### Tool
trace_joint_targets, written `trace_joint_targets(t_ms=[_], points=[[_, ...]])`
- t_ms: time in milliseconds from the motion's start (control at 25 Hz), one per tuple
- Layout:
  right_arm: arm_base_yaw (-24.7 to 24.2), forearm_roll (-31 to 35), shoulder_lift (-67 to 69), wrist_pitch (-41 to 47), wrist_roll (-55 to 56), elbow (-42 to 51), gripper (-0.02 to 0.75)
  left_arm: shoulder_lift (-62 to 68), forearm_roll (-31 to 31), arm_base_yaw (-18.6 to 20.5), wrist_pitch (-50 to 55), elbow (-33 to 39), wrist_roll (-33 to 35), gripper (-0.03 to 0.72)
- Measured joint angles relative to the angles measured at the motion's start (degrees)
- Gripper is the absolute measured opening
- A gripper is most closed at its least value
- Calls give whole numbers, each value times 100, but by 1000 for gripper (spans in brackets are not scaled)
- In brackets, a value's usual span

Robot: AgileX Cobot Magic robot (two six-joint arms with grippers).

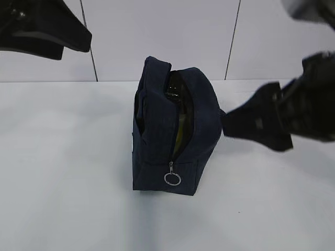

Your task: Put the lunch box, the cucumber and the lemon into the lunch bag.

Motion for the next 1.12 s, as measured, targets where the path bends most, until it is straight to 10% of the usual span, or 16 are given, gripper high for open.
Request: trace_joint_targets(t_ms=[720, 1120], points=[[49, -323, -220, -5328, -310, 3788, 467, -49, 4, 0, -33, 0, 0, 361], [49, -606, 93, -6446, 386, 4266, 464, -49, 4, 0, -47, 0, 0, 361]])
